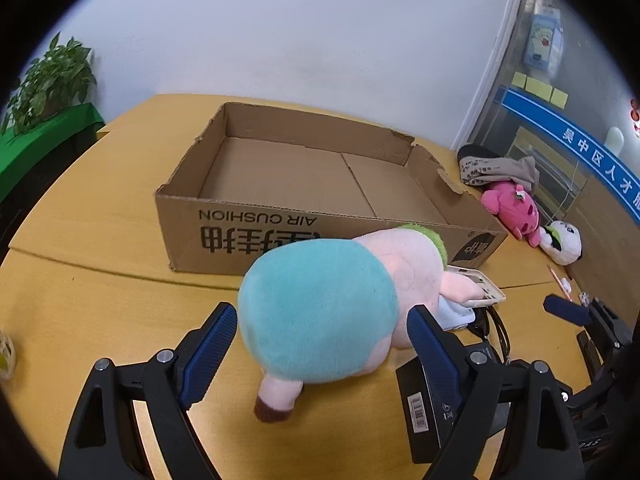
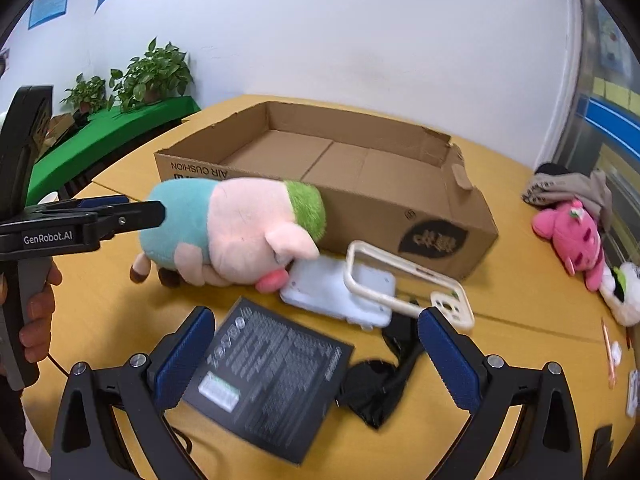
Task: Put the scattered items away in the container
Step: 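Close both grippers around the pig plush body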
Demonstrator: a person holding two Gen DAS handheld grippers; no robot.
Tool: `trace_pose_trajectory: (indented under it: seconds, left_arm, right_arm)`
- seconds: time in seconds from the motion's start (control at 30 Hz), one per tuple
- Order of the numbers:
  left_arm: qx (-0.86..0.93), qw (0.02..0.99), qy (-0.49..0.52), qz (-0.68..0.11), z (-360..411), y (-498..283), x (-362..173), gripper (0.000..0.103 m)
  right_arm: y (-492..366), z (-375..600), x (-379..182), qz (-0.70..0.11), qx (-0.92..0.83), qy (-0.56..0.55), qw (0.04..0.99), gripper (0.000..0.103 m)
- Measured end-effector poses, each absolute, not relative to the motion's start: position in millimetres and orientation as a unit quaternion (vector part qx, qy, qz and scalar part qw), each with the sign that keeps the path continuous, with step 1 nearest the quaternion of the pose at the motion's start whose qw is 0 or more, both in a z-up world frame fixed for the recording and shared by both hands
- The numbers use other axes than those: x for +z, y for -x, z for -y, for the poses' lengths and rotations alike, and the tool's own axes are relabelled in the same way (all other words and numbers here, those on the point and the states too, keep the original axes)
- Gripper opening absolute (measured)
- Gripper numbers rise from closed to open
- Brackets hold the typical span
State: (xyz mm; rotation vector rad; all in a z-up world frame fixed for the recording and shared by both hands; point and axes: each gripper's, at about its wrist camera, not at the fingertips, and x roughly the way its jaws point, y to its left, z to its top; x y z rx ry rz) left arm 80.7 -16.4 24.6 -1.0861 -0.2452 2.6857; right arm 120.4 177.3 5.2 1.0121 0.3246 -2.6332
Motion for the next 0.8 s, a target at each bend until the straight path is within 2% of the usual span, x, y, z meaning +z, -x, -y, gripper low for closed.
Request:
trace_pose_trajectory:
  seconds: [0.13, 0.4, 0.63, 0.8]
  left_arm:
    - [0.910, 0.119, 0.391, 0.070, 13.6, -61.6, 14.0, 0.087]
    - [0.897, 0.161, 0.397, 0.106, 30.0, -50.7, -3.7, 0.087]
    - [0.885, 0.177, 0.412, 0.125, 40.8, -46.5, -15.1, 0.089]
    - [0.885, 0.186, 0.404, 0.136, 41.6, -49.9, -14.5, 0.080]
  right_arm:
    - [-99.1, -162.5, 4.7, -0.129, -0.911, -0.352, 0.170, 0.103]
    - [-42.9, -139.5, -8.0, -0.132, -0.890, -0.386, 0.205, 0.103]
    - [-28.1, -110.6, -28.0, -0.134, -0.867, -0.407, 0.253, 0.102]
    - [-32.6, -104.0, -25.2, -0.134, -0.868, -0.402, 0.257, 0.092]
